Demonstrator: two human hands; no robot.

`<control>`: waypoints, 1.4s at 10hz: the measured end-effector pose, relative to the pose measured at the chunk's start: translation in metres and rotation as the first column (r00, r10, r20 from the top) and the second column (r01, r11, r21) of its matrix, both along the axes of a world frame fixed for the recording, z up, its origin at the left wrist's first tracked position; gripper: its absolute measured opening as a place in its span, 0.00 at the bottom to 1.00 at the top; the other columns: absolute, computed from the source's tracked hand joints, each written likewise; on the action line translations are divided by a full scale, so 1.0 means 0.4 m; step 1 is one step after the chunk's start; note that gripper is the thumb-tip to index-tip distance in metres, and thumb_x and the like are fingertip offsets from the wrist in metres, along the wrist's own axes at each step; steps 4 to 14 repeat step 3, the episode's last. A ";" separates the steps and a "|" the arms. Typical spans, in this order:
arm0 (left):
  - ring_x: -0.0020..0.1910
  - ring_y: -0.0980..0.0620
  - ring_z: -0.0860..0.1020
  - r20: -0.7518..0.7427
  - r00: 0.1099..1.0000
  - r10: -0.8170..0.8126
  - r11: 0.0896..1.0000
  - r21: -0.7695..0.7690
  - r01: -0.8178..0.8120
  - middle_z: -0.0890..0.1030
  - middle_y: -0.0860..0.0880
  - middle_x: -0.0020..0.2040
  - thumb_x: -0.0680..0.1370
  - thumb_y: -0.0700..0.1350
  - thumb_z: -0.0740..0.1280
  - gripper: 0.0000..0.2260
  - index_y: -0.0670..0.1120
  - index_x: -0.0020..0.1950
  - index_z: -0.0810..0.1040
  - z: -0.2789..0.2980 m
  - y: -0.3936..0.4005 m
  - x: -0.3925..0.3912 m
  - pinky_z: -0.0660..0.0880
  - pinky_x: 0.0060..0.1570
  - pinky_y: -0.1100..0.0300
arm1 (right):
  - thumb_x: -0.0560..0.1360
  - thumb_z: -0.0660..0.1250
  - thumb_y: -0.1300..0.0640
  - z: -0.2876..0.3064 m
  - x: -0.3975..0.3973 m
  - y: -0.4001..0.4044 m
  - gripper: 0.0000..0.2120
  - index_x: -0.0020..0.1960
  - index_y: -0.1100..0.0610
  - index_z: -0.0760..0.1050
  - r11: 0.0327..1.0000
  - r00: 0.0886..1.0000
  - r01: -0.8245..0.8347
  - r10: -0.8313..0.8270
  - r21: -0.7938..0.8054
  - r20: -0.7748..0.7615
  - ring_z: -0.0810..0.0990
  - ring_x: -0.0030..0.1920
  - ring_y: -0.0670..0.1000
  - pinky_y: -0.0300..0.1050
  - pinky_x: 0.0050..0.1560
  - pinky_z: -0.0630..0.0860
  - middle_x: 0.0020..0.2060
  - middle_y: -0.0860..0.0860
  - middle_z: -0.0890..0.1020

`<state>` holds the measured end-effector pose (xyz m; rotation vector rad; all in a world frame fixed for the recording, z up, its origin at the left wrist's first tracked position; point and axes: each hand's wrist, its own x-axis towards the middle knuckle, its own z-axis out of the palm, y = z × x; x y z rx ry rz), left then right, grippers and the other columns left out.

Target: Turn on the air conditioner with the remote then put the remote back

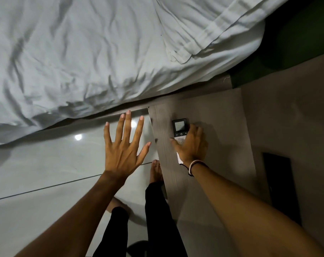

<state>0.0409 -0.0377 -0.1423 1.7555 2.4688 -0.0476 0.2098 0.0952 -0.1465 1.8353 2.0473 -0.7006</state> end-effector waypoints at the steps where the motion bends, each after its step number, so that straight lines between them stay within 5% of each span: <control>1: 0.83 0.41 0.54 -0.057 0.998 0.008 0.999 0.033 -0.006 0.53 0.38 0.84 0.83 0.65 0.51 0.34 0.49 0.84 0.50 0.048 0.017 -0.032 0.58 0.76 0.31 | 0.75 0.65 0.36 0.062 -0.018 0.011 0.43 0.80 0.58 0.56 0.987 0.989 -0.143 0.146 0.077 -0.039 0.61 0.77 0.61 0.59 0.76 0.60 0.78 0.61 0.61; 2: 0.83 0.41 0.54 -0.078 0.997 0.025 0.998 0.057 -0.021 0.54 0.39 0.84 0.83 0.66 0.50 0.34 0.49 0.84 0.49 0.136 0.035 -0.087 0.57 0.77 0.31 | 0.77 0.63 0.37 0.150 -0.055 0.035 0.44 0.82 0.58 0.50 0.948 0.944 -0.278 0.299 0.154 -0.139 0.53 0.81 0.61 0.61 0.80 0.49 0.81 0.62 0.53; 3: 0.83 0.40 0.55 -0.128 0.989 0.073 0.992 0.110 -0.059 0.55 0.38 0.84 0.83 0.66 0.49 0.34 0.49 0.84 0.51 0.267 0.057 -0.154 0.60 0.76 0.31 | 0.77 0.62 0.37 0.278 -0.125 0.064 0.42 0.82 0.57 0.53 0.872 0.875 -0.361 0.439 0.330 -0.202 0.51 0.81 0.61 0.63 0.79 0.48 0.81 0.63 0.53; 14: 0.83 0.40 0.55 -0.128 0.989 0.073 0.992 0.110 -0.059 0.55 0.38 0.84 0.83 0.66 0.49 0.34 0.49 0.84 0.51 0.267 0.057 -0.154 0.60 0.76 0.31 | 0.77 0.62 0.37 0.278 -0.125 0.064 0.42 0.82 0.57 0.53 0.872 0.875 -0.361 0.439 0.330 -0.202 0.51 0.81 0.61 0.63 0.79 0.48 0.81 0.63 0.53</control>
